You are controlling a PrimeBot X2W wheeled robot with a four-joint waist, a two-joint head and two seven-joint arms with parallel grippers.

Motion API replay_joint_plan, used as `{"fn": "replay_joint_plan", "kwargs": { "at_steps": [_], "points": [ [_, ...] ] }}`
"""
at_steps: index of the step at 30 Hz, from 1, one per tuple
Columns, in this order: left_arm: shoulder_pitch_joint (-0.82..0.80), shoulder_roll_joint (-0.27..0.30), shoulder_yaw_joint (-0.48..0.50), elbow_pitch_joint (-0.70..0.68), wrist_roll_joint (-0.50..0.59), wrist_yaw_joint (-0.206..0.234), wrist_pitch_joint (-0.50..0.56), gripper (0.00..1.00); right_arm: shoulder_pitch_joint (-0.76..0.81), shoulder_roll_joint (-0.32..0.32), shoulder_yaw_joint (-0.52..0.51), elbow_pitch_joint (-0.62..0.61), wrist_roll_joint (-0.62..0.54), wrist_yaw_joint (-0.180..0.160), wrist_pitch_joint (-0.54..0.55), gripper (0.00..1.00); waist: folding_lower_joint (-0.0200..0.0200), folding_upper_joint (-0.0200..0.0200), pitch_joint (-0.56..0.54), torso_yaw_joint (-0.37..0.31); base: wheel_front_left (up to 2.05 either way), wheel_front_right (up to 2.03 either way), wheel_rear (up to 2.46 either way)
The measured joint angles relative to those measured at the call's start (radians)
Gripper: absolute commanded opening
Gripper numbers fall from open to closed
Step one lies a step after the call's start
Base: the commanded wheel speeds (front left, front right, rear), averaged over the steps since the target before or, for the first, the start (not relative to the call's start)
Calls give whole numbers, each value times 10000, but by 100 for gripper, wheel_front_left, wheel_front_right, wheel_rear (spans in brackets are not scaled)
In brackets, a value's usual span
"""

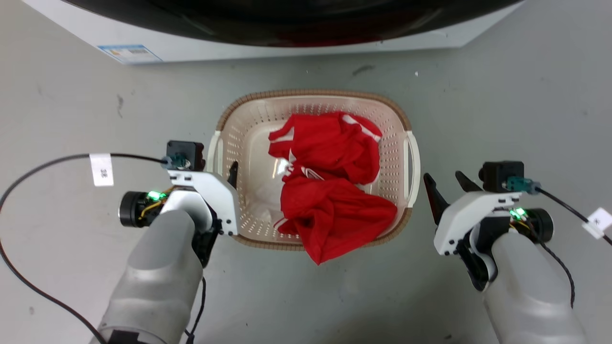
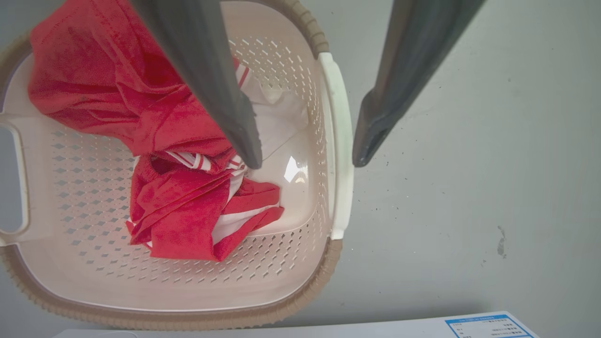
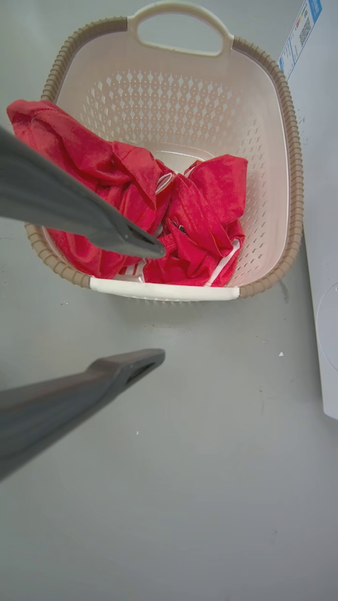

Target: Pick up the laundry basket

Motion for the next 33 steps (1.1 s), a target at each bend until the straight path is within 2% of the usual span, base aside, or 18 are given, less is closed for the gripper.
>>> {"fn": "replay_joint_plan", "kwargs": {
  "at_steps": [14, 28, 29, 30, 31, 33],
  "points": [
    [-2040, 359, 82, 1601, -255, -71, 370, 100, -2586, -2, 1371, 2573, 918, -2, 31, 100, -1, 0, 1780, -223, 0, 0, 0],
    [-3053, 339, 8, 2113, -548, -238, 888, 100, -4404, 0, 2075, 4307, 1325, -2, 186, 100, -1, 0, 2373, -93, 0, 0, 0],
    [-3078, 322, 15, 2132, -585, -245, 926, 49, -4472, 0, 2084, 4380, 1346, -2, 182, 42, -1, 0, 2383, -77, 0, 0, 0],
    [-3098, 307, 10, 2151, -644, -249, 988, 0, -4548, 0, 2111, 4447, 1352, 0, 186, 4, -1, 0, 2390, -65, 0, 0, 0],
    [-3113, 293, -10, 2169, -646, -263, 1026, 0, -4605, 0, 2171, 4489, 1367, -2, 201, 0, -1, 0, 2397, -52, 0, 0, 0],
    [-3126, 270, -52, 2197, -667, -313, 1131, 0, -4667, 2, 2301, 4554, 1432, 0, 255, 0, -1, 0, 2411, -34, 0, 0, 0]
  ]
}}
